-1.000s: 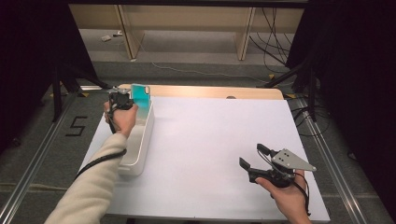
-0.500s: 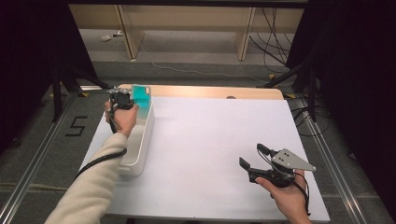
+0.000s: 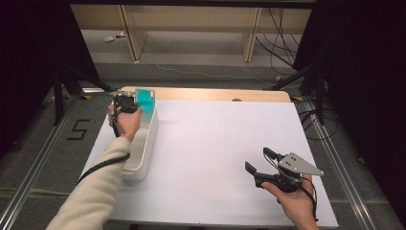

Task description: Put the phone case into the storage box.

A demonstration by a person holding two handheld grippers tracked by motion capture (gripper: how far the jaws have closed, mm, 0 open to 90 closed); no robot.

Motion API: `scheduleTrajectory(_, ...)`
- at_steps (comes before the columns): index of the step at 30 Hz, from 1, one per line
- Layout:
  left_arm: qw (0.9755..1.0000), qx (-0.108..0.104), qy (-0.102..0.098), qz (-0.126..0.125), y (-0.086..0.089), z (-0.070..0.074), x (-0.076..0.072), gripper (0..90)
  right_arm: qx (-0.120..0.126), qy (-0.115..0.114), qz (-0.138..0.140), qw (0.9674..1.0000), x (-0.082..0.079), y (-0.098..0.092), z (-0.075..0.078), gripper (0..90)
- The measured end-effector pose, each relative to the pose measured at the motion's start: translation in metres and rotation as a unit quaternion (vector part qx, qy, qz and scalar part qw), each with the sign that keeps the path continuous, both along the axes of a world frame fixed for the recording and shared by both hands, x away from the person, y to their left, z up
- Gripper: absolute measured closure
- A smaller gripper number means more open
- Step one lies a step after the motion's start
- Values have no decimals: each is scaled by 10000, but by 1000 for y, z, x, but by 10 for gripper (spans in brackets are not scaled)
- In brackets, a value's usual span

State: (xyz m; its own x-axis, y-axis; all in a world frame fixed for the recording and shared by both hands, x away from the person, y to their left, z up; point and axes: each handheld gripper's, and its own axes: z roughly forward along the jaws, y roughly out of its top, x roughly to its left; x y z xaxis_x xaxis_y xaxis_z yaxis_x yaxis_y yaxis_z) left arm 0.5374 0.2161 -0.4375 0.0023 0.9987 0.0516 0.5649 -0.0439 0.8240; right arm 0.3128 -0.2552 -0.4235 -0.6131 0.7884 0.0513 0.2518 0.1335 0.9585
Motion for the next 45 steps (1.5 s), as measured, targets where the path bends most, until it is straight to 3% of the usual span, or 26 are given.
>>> scheduleTrajectory(5, 10000, 29, 26, -1, -1, 0, 0, 869, 2, 18, 2, 10000, 0, 0, 0, 181)
scheduleTrajectory(21, 9997, 2, -202, -125, 1, 9, -6, 768, -37, 63, 5, 10000, -1, 0, 0, 181)
scheduleTrajectory(24, 9995, -4, -250, -201, 1, 11, -8, 702, -26, 52, 2, 10000, -1, 0, 1, 181)
scheduleTrajectory(25, 9994, -10, -272, -228, 0, 12, -9, 699, 87, -25, 30, 10000, 0, 1, 0, 181)
scheduleTrajectory(27, 9992, -22, -324, -238, 0, 15, -11, 677, -2, -2, -5, 10000, 0, 0, 0, 181)
scheduleTrajectory(37, 9981, -224, -365, -449, 2, 27, -21, 544, -2, -18, -10, 10000, 0, -1, 0, 181)
scheduleTrajectory(45, 9947, -413, -563, -758, 2, 34, -29, 414, 10, -35, -12, 10000, 0, -1, 0, 181)
